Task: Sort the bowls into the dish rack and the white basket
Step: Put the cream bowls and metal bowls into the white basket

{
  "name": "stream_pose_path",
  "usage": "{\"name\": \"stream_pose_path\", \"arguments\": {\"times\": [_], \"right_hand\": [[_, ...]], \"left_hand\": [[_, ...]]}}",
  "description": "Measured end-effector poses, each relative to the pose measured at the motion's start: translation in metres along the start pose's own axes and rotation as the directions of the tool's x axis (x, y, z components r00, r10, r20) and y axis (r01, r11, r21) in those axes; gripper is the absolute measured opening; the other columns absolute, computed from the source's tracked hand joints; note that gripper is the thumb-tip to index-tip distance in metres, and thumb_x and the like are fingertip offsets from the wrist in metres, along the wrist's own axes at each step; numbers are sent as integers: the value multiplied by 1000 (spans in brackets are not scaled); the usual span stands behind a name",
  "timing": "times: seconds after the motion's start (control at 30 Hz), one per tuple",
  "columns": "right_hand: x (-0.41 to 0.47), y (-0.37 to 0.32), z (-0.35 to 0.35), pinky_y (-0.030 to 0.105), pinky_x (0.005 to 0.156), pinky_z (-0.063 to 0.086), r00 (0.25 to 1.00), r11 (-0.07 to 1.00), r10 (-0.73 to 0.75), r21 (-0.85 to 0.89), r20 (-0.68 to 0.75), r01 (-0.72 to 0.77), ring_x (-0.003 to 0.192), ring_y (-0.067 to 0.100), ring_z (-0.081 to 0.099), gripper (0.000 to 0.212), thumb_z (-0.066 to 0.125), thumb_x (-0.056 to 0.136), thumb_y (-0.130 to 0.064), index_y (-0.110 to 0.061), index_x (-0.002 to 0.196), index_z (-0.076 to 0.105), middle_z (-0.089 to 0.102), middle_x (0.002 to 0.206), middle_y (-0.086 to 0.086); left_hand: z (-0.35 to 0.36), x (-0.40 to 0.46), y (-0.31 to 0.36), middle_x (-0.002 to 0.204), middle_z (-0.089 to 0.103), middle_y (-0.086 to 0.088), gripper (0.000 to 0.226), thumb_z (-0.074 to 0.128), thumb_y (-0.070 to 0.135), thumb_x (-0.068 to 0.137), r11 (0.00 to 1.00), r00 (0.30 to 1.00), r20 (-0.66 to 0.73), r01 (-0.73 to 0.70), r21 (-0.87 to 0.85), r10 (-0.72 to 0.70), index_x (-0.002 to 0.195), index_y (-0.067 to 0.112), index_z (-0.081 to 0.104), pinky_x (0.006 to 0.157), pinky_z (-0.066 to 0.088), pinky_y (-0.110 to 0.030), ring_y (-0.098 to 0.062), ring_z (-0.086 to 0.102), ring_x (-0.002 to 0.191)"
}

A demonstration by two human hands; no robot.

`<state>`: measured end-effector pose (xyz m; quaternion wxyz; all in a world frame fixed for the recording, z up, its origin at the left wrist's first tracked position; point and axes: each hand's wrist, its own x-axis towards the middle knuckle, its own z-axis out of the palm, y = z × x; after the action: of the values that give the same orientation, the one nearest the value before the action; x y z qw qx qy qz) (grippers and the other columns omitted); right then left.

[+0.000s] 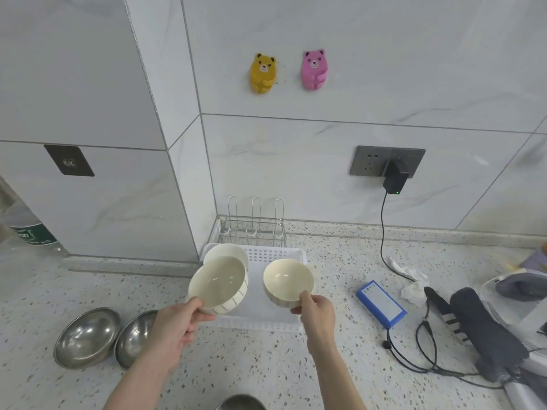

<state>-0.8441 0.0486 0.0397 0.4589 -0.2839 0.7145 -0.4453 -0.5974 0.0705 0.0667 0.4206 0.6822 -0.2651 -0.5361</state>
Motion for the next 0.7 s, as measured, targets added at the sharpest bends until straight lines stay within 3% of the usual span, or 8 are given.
{"name": "stream_pose_path", "arguments": {"times": [0.2,0.33,0.47,0.53,0.63,0.7], "right_hand": [[27,-4,34,26,53,38,998,993,52,-110,30,-48,58,15,52,28,51,90,-20,2,81,67,71,67,9],[39,1,50,25,51,37,992,984,117,-139,41,-110,63,17,52,26,50,91,-16,6,96,61,66,80,13],[43,0,63,29,55,38,984,978,172,-130,40,-166,61,15,48,5,45,93,-11,-7,90,45,53,73,4],[47,0,67,30,57,39,981,977,191,-101,21,-187,62,16,49,15,45,93,-10,-14,79,42,54,74,5],[52,3,73,27,56,34,979,975,204,-90,-9,-204,57,18,45,19,43,91,-8,-11,72,48,52,68,7],[55,7,77,25,53,30,975,972,221,-83,-14,-222,54,18,41,16,42,91,-7,-3,79,52,46,63,6]], "left_hand": [[7,17,10,81,78,-16,24,59,11,92,1000,999,-25,30,-6,-31,84,-7,72,34,23,-18,-7,28,36],[12,27,11,80,77,-18,25,60,11,92,998,998,-41,51,-21,-52,82,-7,74,36,23,-20,-8,28,38],[20,35,13,78,77,-18,23,60,8,93,997,998,-36,54,-53,-56,85,-11,71,31,23,-16,-6,28,33],[21,38,12,78,77,-18,23,60,8,92,997,998,-36,53,-49,-55,84,-10,71,32,22,-16,-6,27,32],[22,44,9,76,77,-18,23,60,9,92,998,997,-41,59,-23,-60,82,-9,71,34,21,-16,-6,26,31],[23,47,7,76,77,-18,23,61,11,91,997,996,-47,71,-17,-72,83,-8,71,35,21,-17,-7,26,31]]}}
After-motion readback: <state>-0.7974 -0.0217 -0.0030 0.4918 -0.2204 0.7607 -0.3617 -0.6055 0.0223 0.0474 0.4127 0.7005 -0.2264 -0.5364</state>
